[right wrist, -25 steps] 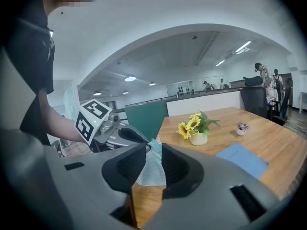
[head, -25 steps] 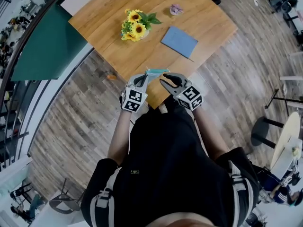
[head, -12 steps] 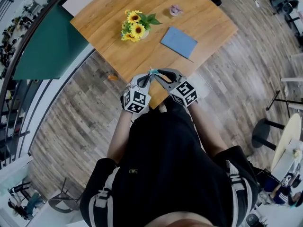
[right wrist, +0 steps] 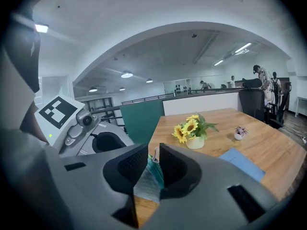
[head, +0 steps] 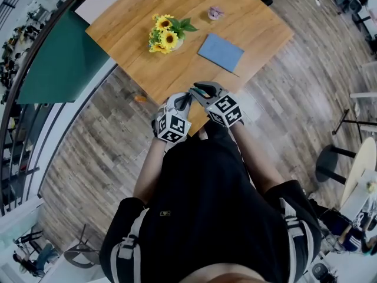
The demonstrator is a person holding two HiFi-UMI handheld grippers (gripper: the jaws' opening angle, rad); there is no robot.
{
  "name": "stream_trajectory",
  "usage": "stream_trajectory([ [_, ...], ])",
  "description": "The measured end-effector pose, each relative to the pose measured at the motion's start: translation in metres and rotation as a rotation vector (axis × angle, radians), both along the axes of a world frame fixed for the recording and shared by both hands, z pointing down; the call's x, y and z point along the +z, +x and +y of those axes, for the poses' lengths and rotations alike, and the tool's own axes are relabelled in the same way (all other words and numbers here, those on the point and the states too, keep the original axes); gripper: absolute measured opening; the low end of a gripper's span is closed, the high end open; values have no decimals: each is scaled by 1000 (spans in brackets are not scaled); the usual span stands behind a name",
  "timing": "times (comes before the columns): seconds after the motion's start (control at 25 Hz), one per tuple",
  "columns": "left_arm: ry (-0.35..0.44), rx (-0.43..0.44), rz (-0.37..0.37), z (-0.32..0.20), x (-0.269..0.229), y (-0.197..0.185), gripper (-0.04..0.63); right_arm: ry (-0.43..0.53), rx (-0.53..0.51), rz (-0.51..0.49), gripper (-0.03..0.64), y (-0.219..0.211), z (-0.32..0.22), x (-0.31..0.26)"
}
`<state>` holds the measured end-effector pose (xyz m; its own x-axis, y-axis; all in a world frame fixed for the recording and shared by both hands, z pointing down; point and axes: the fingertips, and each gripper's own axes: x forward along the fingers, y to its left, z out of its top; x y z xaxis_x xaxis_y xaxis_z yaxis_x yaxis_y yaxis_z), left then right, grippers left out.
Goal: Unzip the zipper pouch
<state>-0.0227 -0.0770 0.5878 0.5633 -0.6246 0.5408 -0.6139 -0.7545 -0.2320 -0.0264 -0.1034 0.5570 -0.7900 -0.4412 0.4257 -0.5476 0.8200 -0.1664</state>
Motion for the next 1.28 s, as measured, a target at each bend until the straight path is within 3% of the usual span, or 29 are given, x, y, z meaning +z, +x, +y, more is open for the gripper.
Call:
stream_trajectory([
  [0.44, 19, 27, -27, 5, -2, 1, 6, -44, 16, 10, 52, -5, -6, 3],
  [0.68, 28, 34, -34, 9, -2, 3, 6, -121, 30, -17, 40, -5, -6, 5],
  [0.76, 23, 32, -26, 10, -3, 2, 6, -144, 31, -24, 9, -5, -5, 4],
  [1.04, -22, -17, 62, 10, -6, -4, 8, -173, 23, -51, 8, -3, -2, 1],
  [1.28, -19, -10, 72, 10, -9, -3, 6, -219, 61, -91, 6, 7, -3, 2],
])
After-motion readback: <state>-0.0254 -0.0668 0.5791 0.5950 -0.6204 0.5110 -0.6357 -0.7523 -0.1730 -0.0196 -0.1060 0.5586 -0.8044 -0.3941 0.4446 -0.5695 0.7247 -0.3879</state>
